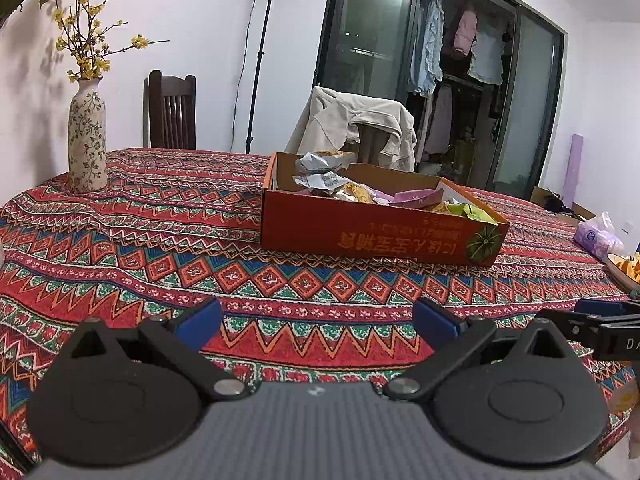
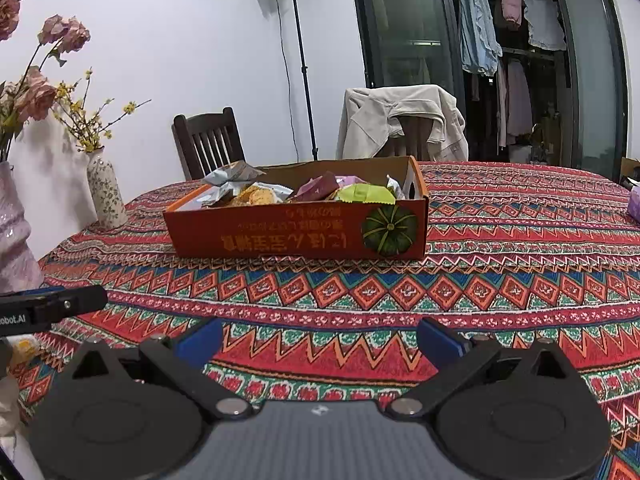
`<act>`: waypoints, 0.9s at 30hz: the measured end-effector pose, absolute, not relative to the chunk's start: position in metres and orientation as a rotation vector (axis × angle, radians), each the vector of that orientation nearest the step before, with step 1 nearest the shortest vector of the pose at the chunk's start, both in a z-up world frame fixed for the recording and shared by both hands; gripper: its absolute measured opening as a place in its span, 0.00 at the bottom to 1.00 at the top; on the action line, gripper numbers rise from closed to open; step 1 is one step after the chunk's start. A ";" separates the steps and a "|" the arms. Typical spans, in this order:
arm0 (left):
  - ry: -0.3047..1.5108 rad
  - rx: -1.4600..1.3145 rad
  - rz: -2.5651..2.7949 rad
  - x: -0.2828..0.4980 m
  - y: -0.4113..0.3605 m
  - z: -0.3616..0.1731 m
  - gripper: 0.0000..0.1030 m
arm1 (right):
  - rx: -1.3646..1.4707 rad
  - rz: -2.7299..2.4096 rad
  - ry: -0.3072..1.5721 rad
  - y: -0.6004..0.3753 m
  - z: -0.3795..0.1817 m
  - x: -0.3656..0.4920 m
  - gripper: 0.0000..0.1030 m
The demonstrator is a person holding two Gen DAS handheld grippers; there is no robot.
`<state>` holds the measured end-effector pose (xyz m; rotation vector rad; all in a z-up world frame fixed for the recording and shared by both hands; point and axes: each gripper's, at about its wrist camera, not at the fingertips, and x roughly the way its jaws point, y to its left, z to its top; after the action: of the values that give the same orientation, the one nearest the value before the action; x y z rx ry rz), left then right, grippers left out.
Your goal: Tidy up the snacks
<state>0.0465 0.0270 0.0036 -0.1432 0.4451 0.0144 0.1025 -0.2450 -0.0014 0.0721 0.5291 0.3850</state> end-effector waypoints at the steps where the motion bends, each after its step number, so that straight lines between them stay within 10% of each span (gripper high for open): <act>1: 0.446 -0.143 0.014 0.046 0.026 0.004 1.00 | 0.072 0.386 0.530 -0.245 -0.002 0.101 1.00; 27: 0.442 -0.148 0.020 0.044 0.027 0.005 1.00 | 0.073 0.393 0.526 -0.245 -0.001 0.096 1.00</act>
<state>0.0443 0.0268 0.0047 -0.1479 0.4423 0.0200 0.0962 -0.2448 -0.0011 0.0729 0.5256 0.3931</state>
